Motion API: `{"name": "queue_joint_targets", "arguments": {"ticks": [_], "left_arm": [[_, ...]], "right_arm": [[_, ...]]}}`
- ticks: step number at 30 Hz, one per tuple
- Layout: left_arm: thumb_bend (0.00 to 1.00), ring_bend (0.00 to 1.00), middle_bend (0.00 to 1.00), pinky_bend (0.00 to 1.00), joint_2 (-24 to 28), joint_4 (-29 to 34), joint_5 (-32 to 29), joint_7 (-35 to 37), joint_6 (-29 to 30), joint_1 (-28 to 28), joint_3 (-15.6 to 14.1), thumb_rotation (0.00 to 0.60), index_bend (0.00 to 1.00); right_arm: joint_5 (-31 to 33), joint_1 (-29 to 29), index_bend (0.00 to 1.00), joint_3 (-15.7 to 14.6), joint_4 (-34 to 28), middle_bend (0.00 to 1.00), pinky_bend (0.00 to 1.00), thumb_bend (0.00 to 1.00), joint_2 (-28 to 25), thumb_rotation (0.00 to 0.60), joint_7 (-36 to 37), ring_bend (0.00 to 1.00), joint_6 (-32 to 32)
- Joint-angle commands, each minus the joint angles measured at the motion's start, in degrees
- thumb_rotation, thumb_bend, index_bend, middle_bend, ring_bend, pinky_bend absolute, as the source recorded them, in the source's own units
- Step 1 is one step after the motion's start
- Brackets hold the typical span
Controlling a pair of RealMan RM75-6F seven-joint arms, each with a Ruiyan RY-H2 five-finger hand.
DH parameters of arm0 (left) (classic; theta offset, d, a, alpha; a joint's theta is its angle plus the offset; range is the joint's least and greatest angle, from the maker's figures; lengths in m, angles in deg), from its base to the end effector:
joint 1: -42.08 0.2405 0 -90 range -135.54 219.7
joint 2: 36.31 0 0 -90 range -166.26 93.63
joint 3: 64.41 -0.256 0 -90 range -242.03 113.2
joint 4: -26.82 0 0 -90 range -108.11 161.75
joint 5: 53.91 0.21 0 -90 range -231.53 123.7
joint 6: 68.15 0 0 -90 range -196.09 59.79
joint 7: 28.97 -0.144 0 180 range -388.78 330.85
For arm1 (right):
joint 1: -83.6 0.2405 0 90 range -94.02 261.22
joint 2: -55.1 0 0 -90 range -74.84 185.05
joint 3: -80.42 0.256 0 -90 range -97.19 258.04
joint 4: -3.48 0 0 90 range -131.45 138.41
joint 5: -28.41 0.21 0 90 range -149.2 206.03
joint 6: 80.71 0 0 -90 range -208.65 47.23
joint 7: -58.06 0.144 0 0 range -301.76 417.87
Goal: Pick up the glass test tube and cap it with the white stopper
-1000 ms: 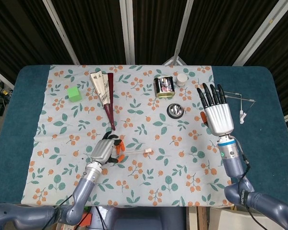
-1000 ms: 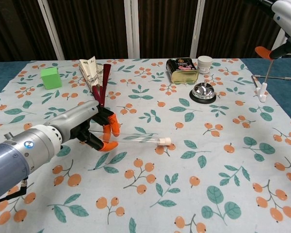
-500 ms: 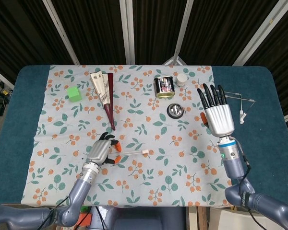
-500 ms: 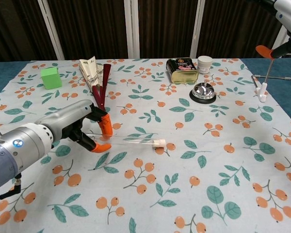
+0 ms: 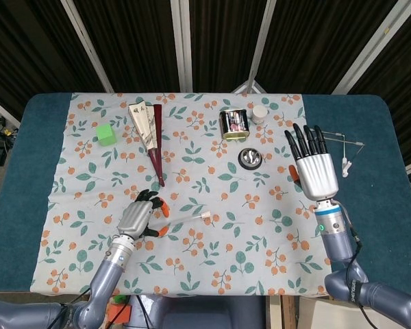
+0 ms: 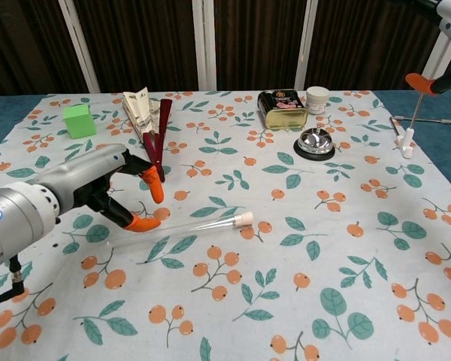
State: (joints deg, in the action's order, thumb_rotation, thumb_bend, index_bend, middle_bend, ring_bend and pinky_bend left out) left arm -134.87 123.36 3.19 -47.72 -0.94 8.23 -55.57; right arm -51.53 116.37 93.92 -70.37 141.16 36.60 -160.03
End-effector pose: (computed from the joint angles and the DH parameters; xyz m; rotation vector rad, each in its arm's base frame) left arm -0.1284 0.2691 -0.0529 -1.6135 -1.4042 -1.0827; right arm -0.1992 -0.3506 0.0828 1.4853 -0.4112 1.0179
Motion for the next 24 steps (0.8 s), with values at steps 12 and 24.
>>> {"name": "queue_joint_targets", "arguments": {"ticks": [12, 24], "left_arm": [[0.27, 0.06, 0.20, 0.00, 9.58, 6.84, 12.98, 2.73, 7.15, 3.74, -0.89, 0.600, 0.32], [0.16, 0.00, 0.07, 0.00, 21.98, 9.24, 23.21, 5.77, 14.58, 11.40, -7.38, 0.600, 0.03]], "right_arm": [[4.12, -5.26, 0.00, -1.12, -8.80, 0.00, 0.00, 0.38, -5.67, 0.600, -1.42, 0.00, -0.37], [9.33, -15.59, 0.00, -5.45, -24.00, 0.00, 0.00, 0.29, -17.91, 0.600, 6.26, 0.00, -0.68]]}}
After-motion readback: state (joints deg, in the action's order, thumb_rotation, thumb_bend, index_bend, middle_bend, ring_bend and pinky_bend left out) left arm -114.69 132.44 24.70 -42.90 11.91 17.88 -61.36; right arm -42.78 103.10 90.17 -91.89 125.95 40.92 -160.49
